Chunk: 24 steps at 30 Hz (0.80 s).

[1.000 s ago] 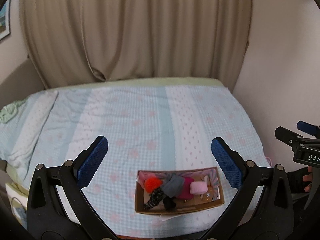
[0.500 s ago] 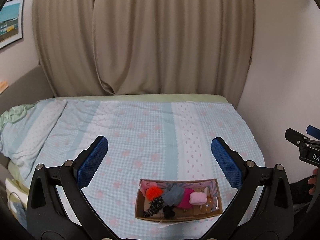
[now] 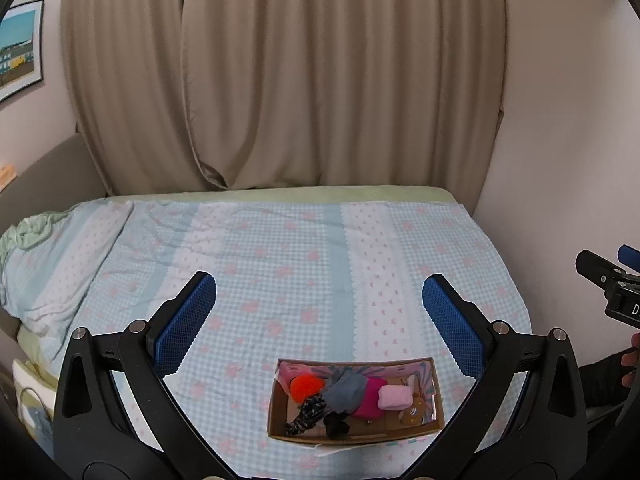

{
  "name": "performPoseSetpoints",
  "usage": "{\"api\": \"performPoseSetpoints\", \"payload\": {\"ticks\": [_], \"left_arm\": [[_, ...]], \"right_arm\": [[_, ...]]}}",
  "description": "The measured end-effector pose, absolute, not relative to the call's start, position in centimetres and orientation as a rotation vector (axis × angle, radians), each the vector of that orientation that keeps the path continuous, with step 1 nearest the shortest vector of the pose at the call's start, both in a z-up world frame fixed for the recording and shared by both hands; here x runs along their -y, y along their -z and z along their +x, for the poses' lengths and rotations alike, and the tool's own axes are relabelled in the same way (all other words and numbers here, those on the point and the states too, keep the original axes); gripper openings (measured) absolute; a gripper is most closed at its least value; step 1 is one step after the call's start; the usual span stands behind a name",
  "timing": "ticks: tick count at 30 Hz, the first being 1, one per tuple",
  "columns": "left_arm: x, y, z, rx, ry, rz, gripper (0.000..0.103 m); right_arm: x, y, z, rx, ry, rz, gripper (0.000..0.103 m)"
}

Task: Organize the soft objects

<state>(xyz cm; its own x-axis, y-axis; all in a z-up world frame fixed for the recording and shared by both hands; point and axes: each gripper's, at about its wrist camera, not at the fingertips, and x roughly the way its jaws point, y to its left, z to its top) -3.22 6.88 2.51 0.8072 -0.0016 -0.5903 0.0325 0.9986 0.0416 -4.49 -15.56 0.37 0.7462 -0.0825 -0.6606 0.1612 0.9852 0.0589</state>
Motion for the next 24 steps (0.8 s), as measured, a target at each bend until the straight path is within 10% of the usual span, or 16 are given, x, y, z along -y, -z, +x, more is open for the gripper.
{"api": "performPoseSetpoints", "payload": {"ticks": [24], "left_arm": [[-7.25, -2.49, -3.29, -0.627, 0.016, 0.043, 0.103]], "right_arm": [[15.74, -0.56, -3.86, -0.714, 0.118, 0.123, 0.103]]}}
